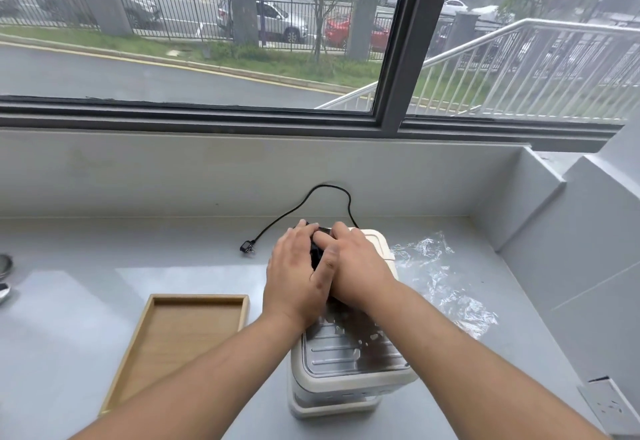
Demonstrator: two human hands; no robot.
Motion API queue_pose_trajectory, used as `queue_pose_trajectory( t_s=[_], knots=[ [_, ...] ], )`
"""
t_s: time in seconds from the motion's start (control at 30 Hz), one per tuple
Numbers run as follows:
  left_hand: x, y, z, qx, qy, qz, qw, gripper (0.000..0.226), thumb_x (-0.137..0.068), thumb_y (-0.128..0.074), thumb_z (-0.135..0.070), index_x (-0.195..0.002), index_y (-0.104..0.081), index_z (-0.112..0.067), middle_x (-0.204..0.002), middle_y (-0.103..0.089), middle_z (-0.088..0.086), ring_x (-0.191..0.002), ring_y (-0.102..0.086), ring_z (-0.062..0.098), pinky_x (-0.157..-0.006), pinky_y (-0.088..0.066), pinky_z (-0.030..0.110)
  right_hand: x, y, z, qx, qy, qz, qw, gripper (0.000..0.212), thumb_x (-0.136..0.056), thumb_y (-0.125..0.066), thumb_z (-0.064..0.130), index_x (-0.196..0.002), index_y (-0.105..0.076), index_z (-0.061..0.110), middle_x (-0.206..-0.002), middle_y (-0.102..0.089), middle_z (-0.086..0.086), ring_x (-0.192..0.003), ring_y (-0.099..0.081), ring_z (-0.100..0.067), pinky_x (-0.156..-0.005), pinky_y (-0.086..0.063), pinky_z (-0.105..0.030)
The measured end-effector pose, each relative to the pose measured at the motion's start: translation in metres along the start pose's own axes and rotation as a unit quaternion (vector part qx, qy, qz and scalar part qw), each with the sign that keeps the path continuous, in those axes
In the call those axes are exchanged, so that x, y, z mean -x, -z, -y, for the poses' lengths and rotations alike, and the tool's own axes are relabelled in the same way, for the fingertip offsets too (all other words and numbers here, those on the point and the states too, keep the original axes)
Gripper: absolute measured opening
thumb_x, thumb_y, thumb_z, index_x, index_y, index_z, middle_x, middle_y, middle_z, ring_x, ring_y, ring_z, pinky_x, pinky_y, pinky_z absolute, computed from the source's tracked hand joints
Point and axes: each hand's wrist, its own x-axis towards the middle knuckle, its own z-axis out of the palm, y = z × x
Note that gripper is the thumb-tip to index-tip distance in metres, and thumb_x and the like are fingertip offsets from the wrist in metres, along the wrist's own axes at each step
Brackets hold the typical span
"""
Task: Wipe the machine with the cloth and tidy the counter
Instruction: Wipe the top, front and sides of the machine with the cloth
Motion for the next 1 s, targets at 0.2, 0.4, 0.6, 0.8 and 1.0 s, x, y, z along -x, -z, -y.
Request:
queue_pose_trajectory(
  t_s=[0.2,0.4,0.6,0.8,1.0],
  knots=[
    [0.001,-0.001,-0.001,0.016,0.005,0.000,1.000,0.083,-0.088,-0.024,-0.074,-0.147,-0.053,-0.023,-0.161,-0.044,0.002,-0.150,-0.030,0.019,-0.124,-0.025,0.043,0.013,0.003,0.006,-0.003,-0.003,0.008,1.000,0.031,-0.093,-0.048,0.037,-0.124,-0.052,0.037,-0.106,-0.045,0.001,-0.091,-0.042,-0.026,-0.085,-0.047,-0.046],
    [0.001,0.000,0.000,-0.004,0.013,0.039,0.999,0.083,-0.088,-0.018,-0.076,-0.142,-0.060,-0.028,-0.161,-0.046,-0.002,-0.154,-0.024,0.018,-0.125,-0.022,0.044,0.047,-0.003,0.012,-0.025,-0.011,0.015,1.000,0.045,-0.090,-0.046,0.033,-0.134,-0.053,0.034,-0.120,-0.052,-0.001,-0.094,-0.044,-0.027,-0.090,-0.045,-0.047],
    [-0.003,0.002,-0.001,-0.040,-0.011,0.121,0.992,0.085,-0.084,-0.012,-0.084,-0.135,-0.064,-0.040,-0.165,-0.040,-0.006,-0.159,-0.010,0.015,-0.125,-0.015,0.054,0.073,-0.001,0.022,-0.029,-0.048,0.002,0.998,0.052,-0.086,-0.046,0.035,-0.137,-0.050,0.034,-0.120,-0.053,0.000,-0.101,-0.050,-0.029,-0.092,-0.044,-0.046],
    [-0.019,0.012,-0.008,-0.056,0.005,0.178,0.982,0.069,-0.102,-0.011,-0.055,-0.152,-0.049,-0.028,-0.165,-0.039,0.005,-0.159,-0.015,0.030,-0.124,-0.018,0.060,0.105,-0.004,0.028,0.019,-0.024,0.023,0.999,0.029,-0.077,-0.048,0.037,-0.104,-0.051,0.027,-0.096,-0.040,0.003,-0.091,-0.044,-0.029,-0.084,-0.041,-0.044],
    [-0.013,0.003,0.002,-0.185,-0.053,0.176,0.965,0.061,-0.097,-0.048,-0.058,-0.152,-0.046,-0.033,-0.172,-0.024,-0.010,-0.160,-0.007,0.018,-0.126,-0.021,0.050,0.142,-0.002,0.009,0.028,-0.008,0.038,0.999,0.032,-0.074,-0.042,0.044,-0.103,-0.051,0.033,-0.098,-0.038,0.007,-0.090,-0.037,-0.022,-0.081,-0.031,-0.038]
  ],
)
